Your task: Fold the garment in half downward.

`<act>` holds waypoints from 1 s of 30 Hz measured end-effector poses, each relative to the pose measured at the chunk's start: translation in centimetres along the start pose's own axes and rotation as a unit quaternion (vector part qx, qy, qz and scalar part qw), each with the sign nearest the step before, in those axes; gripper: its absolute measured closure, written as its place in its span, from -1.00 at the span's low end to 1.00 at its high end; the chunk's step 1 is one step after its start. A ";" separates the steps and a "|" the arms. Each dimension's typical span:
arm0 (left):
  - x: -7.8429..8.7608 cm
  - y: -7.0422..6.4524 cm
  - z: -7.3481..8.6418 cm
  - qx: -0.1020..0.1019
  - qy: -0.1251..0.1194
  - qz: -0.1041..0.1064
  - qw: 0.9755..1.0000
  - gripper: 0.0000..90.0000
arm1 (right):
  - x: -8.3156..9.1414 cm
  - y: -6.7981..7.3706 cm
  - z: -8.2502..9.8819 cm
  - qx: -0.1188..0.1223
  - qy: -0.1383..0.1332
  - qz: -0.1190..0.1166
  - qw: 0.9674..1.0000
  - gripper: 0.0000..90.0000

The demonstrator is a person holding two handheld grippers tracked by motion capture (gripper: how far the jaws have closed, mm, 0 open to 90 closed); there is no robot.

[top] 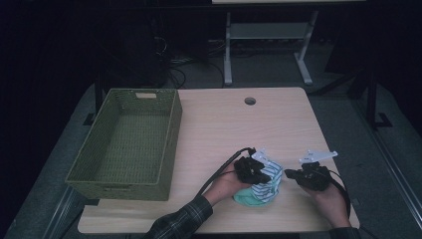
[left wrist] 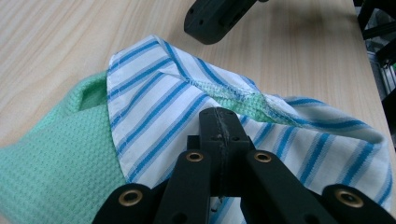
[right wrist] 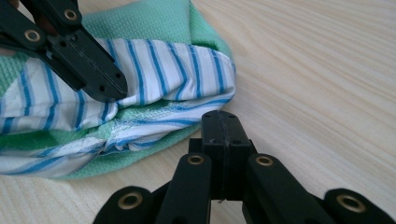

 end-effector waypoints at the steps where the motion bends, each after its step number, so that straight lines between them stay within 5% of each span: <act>1: 0.1 0.0 -0.1 0.001 -0.003 0.001 1.000 0.99 | 0.1 0.0 0.0 -0.001 0.000 0.000 1.000 1.00; 9: 3.4 0.5 -0.3 0.021 -0.026 -0.004 0.999 0.99 | 0.5 0.0 -1.7 0.007 -0.022 -0.009 1.000 1.00; 18: 7.1 0.9 1.8 0.033 -0.029 -0.021 0.999 0.99 | -0.3 0.8 -4.4 0.030 -0.039 -0.031 0.998 1.00; 30: 7.8 -0.1 3.9 0.036 -0.015 -0.014 0.999 0.99 | -3.3 2.9 -7.2 0.052 -0.041 -0.070 0.995 1.00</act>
Point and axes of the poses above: each handheld gripper's, and its own axes: x roughly backward along the jaws, z roughly out of its underside, y roughly to its left, the point moved 7 cm from there along -x, roughly forward along the jaws, and after that the axes turned 5 degrees about -z, right-handed, at the moved point
